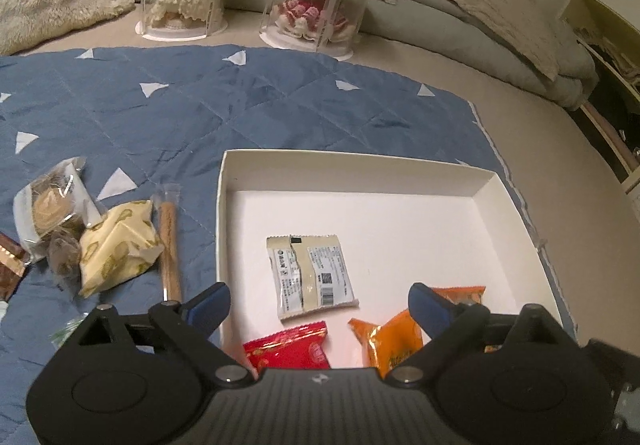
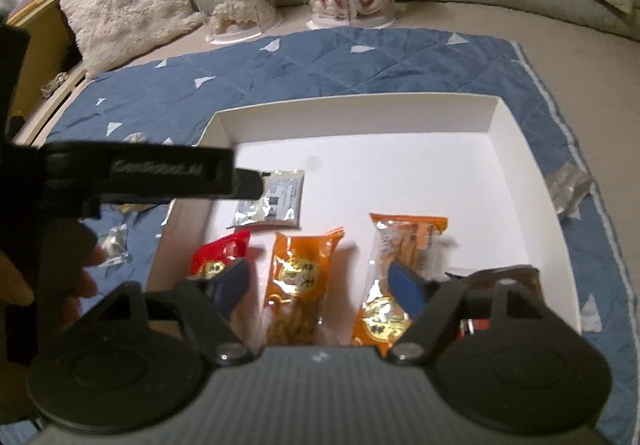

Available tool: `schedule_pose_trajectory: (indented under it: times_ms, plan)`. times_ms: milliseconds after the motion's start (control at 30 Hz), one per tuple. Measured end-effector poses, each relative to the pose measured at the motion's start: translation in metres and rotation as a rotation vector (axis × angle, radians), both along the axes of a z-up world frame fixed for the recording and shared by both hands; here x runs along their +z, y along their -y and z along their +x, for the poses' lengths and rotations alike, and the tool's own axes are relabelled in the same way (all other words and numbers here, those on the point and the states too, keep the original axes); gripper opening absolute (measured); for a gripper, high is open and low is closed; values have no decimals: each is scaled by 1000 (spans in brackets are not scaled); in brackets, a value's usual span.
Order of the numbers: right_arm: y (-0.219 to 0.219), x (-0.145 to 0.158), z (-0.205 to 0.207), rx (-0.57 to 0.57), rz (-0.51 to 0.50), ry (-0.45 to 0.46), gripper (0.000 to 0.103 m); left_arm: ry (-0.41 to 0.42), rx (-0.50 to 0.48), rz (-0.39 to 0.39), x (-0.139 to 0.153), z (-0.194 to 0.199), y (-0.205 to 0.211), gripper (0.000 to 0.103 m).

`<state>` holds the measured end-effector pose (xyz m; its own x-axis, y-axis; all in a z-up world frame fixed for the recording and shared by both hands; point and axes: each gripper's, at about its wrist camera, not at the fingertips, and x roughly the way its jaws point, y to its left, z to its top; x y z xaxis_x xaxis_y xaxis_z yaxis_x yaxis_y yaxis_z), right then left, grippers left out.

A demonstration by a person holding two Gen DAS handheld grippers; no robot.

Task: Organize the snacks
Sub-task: 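Move both open tools back over the remaining snack pile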

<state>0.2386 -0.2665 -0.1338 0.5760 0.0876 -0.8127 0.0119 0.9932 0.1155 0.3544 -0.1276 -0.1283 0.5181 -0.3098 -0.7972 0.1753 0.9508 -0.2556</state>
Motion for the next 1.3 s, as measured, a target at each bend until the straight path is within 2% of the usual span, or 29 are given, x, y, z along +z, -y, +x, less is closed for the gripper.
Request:
schedule_pose_trajectory:
  times_ms: [33, 100, 167, 433, 800, 1300]
  plan:
    - [0, 1, -1, -8, -2, 7, 86, 3, 0, 5, 2, -2, -2, 99]
    - [0, 4, -3, -22, -6, 27, 97, 10, 1, 16, 5, -7, -8, 103]
    - [-2, 6, -5, -38, -23, 52, 103, 13, 9, 29, 7, -10, -16, 103]
    - [-15, 10, -3, -25, -70, 66, 103, 19, 74, 73, 16, -21, -62, 103]
    - [-48, 10, 10, -4, -84, 84, 103, 20, 180, 115, 20, -30, -138, 103]
    - [-127, 10, 43, 111, -9, 125, 103, 37, 339, 135, 20, -37, -225, 103]
